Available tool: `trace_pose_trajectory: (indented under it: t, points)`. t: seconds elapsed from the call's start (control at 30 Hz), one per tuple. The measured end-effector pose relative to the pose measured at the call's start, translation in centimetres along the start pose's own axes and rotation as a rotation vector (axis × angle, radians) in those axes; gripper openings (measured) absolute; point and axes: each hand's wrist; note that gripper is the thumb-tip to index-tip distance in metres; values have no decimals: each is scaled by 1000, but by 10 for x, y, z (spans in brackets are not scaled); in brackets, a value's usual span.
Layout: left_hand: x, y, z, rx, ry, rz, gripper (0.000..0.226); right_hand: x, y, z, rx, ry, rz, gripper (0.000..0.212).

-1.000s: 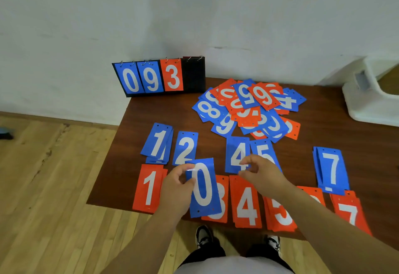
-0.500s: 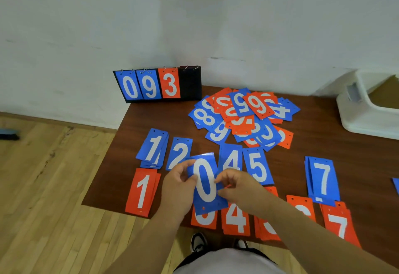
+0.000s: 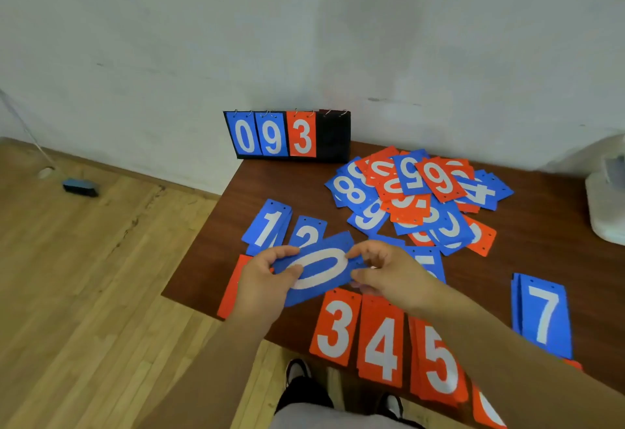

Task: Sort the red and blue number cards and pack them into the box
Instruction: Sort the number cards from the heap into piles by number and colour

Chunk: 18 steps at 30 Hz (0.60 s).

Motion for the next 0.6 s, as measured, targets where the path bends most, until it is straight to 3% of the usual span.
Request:
trace_pose_trajectory:
  t: [0.07,0.17,0.33,0.5,0.6]
  points:
    - [-5,-11,7,-27,-3,-29,21,-11,4,-15,-7,19,7,24]
    - [-20,-22,29,-135,-143,-51,20,-38,-4,-34,102,137,16,22]
    - [-75,-26,96,-232,-329,-8,36,-96,-33,-77,244,61,33,23]
    - [-149,-26,166,-241,-382,-2,41,-173,-59,-136,282,3,-14,28]
    - [-192,-34,189,-246,-354,-32,39,-210,-66,-158,253,119,-38,27]
Point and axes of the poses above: each hand's wrist, its own x-axis away from the middle knuckle, its own z-axis out of the back of the hand, y = z × x, and after that the axes turned 4 degrees about z, right-handed
